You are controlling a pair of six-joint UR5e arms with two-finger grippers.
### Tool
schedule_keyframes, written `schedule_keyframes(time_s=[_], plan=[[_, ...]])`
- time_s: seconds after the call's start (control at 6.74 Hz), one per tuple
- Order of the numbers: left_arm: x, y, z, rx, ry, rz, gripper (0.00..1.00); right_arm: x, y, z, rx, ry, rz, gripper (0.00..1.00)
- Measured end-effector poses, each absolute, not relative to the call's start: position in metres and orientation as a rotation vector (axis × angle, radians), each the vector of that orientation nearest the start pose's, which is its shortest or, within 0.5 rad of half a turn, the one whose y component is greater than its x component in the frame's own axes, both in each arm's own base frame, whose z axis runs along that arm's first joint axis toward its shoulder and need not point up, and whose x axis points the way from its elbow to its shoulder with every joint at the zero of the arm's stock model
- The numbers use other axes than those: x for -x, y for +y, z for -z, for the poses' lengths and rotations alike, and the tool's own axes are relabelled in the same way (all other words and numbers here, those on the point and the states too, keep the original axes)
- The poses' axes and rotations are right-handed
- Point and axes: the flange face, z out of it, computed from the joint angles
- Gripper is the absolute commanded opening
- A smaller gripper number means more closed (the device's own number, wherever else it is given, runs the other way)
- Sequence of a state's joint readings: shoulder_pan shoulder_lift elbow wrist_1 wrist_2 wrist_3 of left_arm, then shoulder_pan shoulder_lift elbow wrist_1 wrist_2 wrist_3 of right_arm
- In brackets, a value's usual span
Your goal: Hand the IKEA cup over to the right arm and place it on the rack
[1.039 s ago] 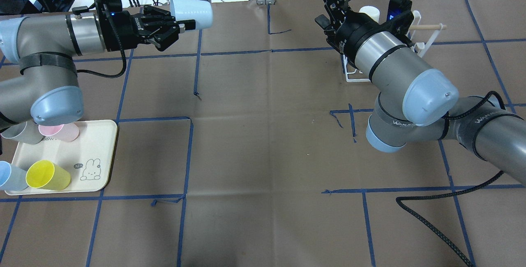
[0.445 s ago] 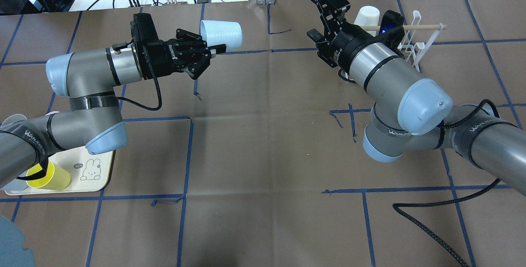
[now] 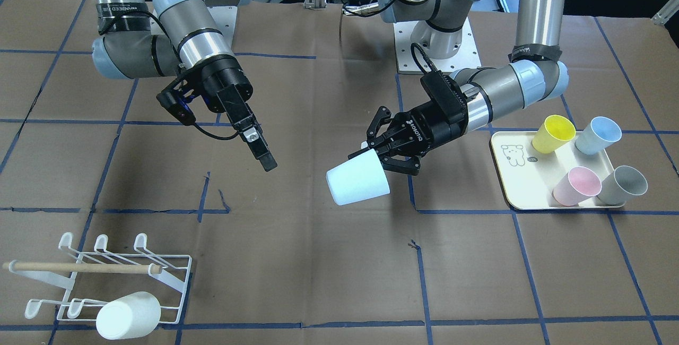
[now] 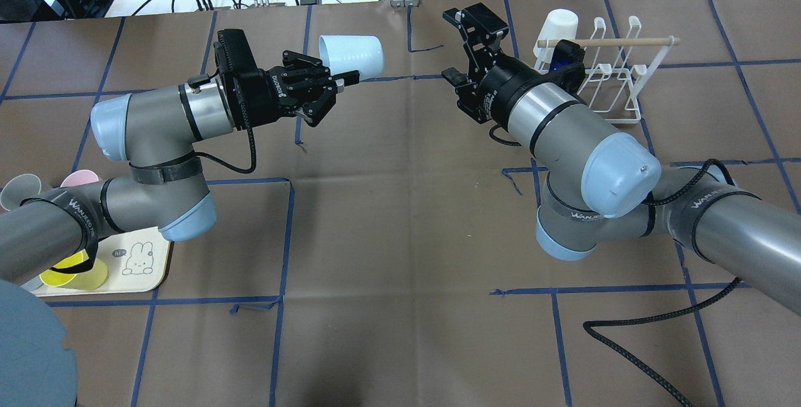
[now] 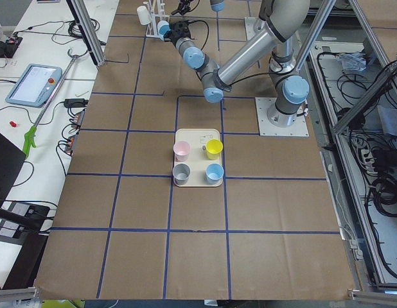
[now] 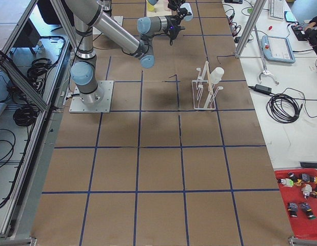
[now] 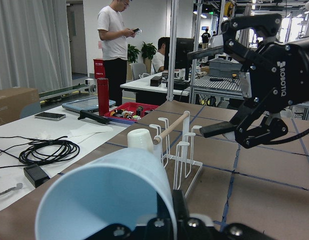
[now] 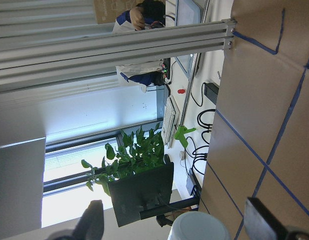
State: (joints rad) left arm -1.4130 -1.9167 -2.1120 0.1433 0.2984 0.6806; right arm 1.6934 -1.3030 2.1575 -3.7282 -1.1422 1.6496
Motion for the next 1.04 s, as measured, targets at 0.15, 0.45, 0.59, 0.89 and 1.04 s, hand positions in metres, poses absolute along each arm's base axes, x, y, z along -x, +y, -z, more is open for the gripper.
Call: schedule_keyframes(time_s=[0.15, 0.45, 0.59, 0.89, 1.04], plan=[[0.156, -0.509, -0.312, 1.088, -1.665, -1.324, 0.04, -0.242, -0.456, -0.345, -1.056, 1.525, 0.537, 0.99], [0.163, -0.507, -0.311, 1.098, -1.656, -1.319, 0.04, -0.256, -0.453, -0.335, -1.09, 1.518, 0.485, 0.99], [0.164, -0.507, -0.311, 1.1, -1.655, -1.318, 0.05, -0.261, -0.452, -0.33, -1.114, 1.511, 0.462, 0.99], [0.164, -0.507, -0.31, 1.101, -1.654, -1.317, 0.05, -0.265, -0.455, -0.325, -1.137, 1.507, 0.456, 0.98], [0.165, -0.507, -0.31, 1.101, -1.654, -1.316, 0.05, -0.27, -0.458, -0.323, -1.133, 1.51, 0.451, 0.97]])
